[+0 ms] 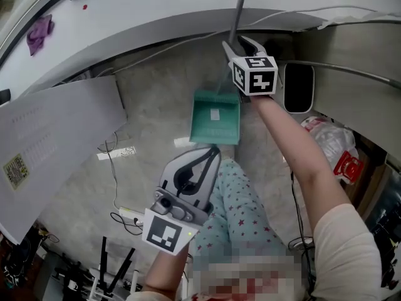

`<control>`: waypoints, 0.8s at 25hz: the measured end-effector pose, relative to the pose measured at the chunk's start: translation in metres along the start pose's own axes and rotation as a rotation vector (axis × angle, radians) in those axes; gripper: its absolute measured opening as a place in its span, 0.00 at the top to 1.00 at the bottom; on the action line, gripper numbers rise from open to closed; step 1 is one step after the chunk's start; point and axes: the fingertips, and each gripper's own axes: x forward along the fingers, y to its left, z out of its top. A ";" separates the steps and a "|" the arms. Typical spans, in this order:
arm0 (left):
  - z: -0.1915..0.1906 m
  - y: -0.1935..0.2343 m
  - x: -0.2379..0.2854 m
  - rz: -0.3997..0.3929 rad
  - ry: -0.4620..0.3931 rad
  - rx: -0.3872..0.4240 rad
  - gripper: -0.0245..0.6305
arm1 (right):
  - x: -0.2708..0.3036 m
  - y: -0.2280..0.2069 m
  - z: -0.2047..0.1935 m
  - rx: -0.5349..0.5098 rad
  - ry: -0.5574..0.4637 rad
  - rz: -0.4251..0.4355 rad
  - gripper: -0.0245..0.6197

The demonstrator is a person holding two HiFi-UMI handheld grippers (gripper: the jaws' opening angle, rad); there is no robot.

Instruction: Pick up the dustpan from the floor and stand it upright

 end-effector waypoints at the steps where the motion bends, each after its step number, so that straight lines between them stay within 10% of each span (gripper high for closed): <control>1: -0.003 0.000 -0.001 0.004 0.001 -0.006 0.93 | 0.006 -0.008 0.000 0.024 0.001 -0.022 0.69; 20: -0.029 0.009 -0.013 0.062 0.027 -0.045 0.93 | 0.070 -0.049 -0.011 -0.022 0.136 -0.159 0.69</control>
